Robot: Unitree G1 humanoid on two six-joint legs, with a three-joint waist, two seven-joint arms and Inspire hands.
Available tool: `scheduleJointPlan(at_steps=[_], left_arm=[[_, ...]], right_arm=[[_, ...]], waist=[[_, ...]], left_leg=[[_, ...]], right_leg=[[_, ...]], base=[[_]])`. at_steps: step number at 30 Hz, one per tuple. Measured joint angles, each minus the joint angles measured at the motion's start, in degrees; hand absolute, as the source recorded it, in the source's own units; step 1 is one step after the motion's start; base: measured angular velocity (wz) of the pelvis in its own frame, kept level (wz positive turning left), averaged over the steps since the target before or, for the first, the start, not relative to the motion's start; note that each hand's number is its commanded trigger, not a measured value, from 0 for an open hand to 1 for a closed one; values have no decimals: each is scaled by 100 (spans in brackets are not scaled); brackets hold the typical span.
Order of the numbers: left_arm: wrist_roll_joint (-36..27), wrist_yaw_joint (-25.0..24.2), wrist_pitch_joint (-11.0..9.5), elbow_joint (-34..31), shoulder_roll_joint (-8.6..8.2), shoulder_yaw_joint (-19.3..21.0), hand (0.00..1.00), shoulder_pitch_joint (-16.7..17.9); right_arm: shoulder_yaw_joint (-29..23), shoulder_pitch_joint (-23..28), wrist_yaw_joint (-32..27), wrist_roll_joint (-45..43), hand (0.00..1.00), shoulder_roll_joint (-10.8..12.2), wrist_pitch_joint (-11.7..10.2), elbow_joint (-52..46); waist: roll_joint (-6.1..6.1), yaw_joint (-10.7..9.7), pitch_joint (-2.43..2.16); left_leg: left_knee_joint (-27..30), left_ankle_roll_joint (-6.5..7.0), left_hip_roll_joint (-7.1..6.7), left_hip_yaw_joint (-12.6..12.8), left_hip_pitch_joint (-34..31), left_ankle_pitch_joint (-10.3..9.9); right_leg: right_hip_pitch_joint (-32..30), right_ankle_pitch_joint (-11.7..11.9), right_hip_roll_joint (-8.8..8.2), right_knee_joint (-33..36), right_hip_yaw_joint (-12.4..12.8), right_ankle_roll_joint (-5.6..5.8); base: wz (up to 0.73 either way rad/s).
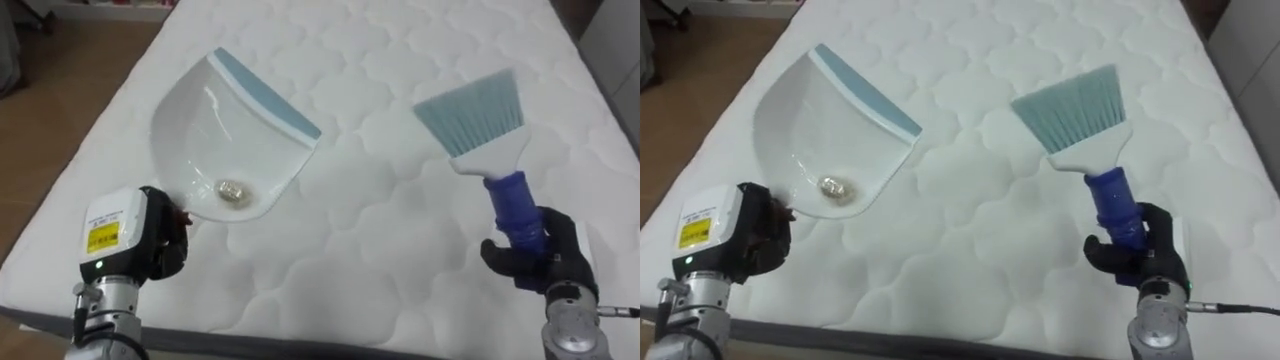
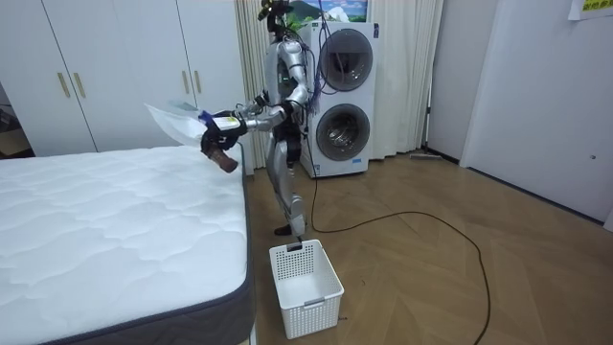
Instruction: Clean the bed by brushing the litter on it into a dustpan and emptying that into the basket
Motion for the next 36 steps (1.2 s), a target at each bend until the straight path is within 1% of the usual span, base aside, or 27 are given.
scheduleJointPlan(at_steps=[4, 7, 10, 12, 13, 14, 15, 16, 17, 18, 19, 20, 21, 22, 23, 24, 26, 27, 28, 29, 30, 31, 32, 33, 34, 35, 36], left_arm=[[-11, 9, -97, 1, -35, 68, 100, 166], [-188, 42, -116, 1, -205, 65, 100, 179], [-224, 52, -136, 12, -273, 35, 100, 177], [-226, 52, -159, 70, -348, 26, 100, 118], [-228, 52, -159, 82, -365, 26, 100, 101], [-229, 48, -157, 101, -389, 22, 100, 54], [-230, 47, -166, 109, -416, 16, 100, -66], [-234, 42, -170, 135, -430, 14, 100, -120], [-249, 33, -186, 192, -427, 23, 100, -163], [-316, 16, -198, 269, -430, 24, 100, -198], [-337, -6, -207, 313, -444, 20, 100, -228], [-337, -41, -230, 343, -455, 17, 100, -254], [-337, -52, -247, 342, -456, 13, 100, -267], [-336, -52, -248, 342, -452, 16, 100, -267], [-330, -55, -226, 343, -440, 25, 100, -266], [-330, -57, -217, 343, -443, 25, 100, -267], [-284, -54, -220, 341, -443, 22, 100, -259], [-227, -47, -237, 342, -442, 31, 100, -253], [-215, -40, -237, 341, -442, 33, 100, -249], [-171, -33, -238, 340, -440, 38, 100, -247], [-169, -32, -241, 340, -440, 37, 100, -246], [-170, -33, -244, 342, -444, 35, 100, -246], [-185, -33, -245, 345, -437, 39, 100, -232], [-248, -26, -244, 346, -386, 43, 100, -216], [-248, -25, -249, 358, -350, 40, 100, -215], [-246, -21, -248, 411, -290, 37, 100, -216], [-247, -24, -244, 455, -231, 17, 100, -210]], right_arm=[[4, 1, 2, 204, 0, -1, -1, 154], [10, -21, -12, 403, 0, 4, -1, 161], [2, -72, -17, 401, 0, 16, -13, 362], [-71, -72, -101, 331, 0, 13, -29, 543], [-105, -71, -124, 274, 0, 13, -37, 599], [-226, -67, -144, 165, 0, 17, -86, 703], [-340, -72, -202, 180, 0, -16, -138, 717], [-402, -63, -233, 202, 0, -8, -134, 729], [-443, -34, -254, 248, 0, 51, -120, 739], [-438, -33, -241, 314, 0, 86, -119, 739], [-438, -34, -234, 356, 0, 87, -119, 740], [-447, -51, -186, 375, 0, 82, -118, 735], [-454, -101, -146, 372, 0, 66, -118, 717], [-454, -142, -118, 371, 0, 67, -118, 717], [-453, -216, -52, 358, 0, 75, -118, 710], [-454, -235, -45, 355, 0, 71, -118, 688], [-456, -252, -53, 375, 0, 68, -118, 599], [-456, -251, -54, 378, 0, 66, -118, 580], [-453, -251, -55, 379, 0, 66, -118, 580], [-453, -245, -59, 380, 0, 65, -118, 580], [-453, -237, -63, 379, 0, 66, -118, 580], [-453, -227, -84, 377, 0, 69, -118, 597], [-453, -225, -118, 386, 0, 92, -118, 639], [-452, -226, -136, 386, 0, 125, -118, 628], [-454, -217, -148, 379, 0, 137, -118, 628], [-453, -168, -224, 369, 0, 153, -117, 602], [-461, -111, -350, 355, 0, 156, -117, 560]], waist=[[11, 136, 8], [64, 268, 25], [100, 276, 39], [136, 247, 59], [129, 245, 62], [91, 191, 49], [90, -49, 72], [62, -100, 102], [79, -174, 92], [85, -217, 97], [94, -237, 95], [118, -332, 85], [125, -337, 100], [108, -340, 111], [76, -330, 122], [73, -327, 119], [52, -264, 110], [54, -162, 110], [52, -108, 109], [60, -11, 104], [63, -15, 102], [62, -18, 103], [54, -23, 102], [66, -54, 102], [68, -105, 101], [31, -289, 89], [-67, -494, 53]], left_leg=[[29, -22, 9, -56, -23, -16], [67, -39, 24, -150, -167, -26], [451, -46, -39, -474, -540, -20], [482, -103, -80, -798, -790, 78], [399, -111, -92, -778, -841, 149], [124, -95, -128, -562, -920, 425], [107, -14, -39, 148, -1084, 588], [390, 98, 101, 673, -1185, 476], [980, 148, 345, 1392, -1181, 124], [1412, 68, 621, 1809, -1057, -180], [1602, 14, 760, 1957, -990, -294], [1842, -108, 949, 2063, -891, -467], [1741, -191, 963, 2038, -888, -540], [1610, -170, 946, 2043, -902, -554], [1439, -165, 861, 1888, -932, -554], [1365, -164, 818, 1822, -949, -554], [1135, -50, 653, 1626, -947, -495], [1068, -21, 592, 1573, -919, -450], [1016, -11, 557, 1556, -899, -421], [961, 17, 494, 1441, -898, -382], [937, 38, 458, 1364, -904, -356], [882, 62, 369, 1098, -899, -302], [864, 73, 273, 653, -898, -258], [802, 46, 259, 376, -929, -203], [793, 28, 250, 221, -950, -174], [782, -2, 160, -183, -963, -109], [782, -34, 28, -513, -942, -62]], right_leg=[[40, 10, 20, -50, -35, -14], [1, 23, 50, -84, -120, -22], [-22, 27, 56, -87, -380, -32], [-39, 12, 53, -86, -792, -56], [-46, -2, 33, -94, -926, -78], [-95, -31, -61, -122, -1303, -123], [-176, -56, -220, -202, -1939, -163], [-196, -92, -265, -140, -2250, -176], [-120, -172, -308, -45, -2723, -185], [4, -256, -299, 26, -3117, -178], [66, -300, -289, 57, -3292, -168], [143, -381, -283, 141, -3580, -129], [187, -431, -291, 247, -3701, -98], [168, -437, -295, 301, -3702, -97], [115, -448, -302, 368, -3630, -97], [76, -448, -303, 400, -3548, -97], [-32, -462, -387, 576, -3020, -72], [-90, -464, -436, 702, -2767, -69], [-123, -466, -468, 777, -2648, -67], [-174, -466, -521, 929, -2463, -66], [-204, -466, -537, 1018, -2358, -66], [-325, -473, -554, 1270, -2037, -62], [-555, -564, -464, 1390, -1267, -20], [-762, -583, -236, 1131, -572, -17], [-838, -532, -147, 938, -306, -17], [-907, -308, -53, 568, 173, 27], [-919, 147, -70, 539, 529, 96]], base=[[3], [23], [63], [101], [122], [159], [174], [174], [139], [125], [117], [109], [95], [67], [41], [63], [65], [35], [30], [32], [63], [72], [90], [83], [130], [177], [184]])
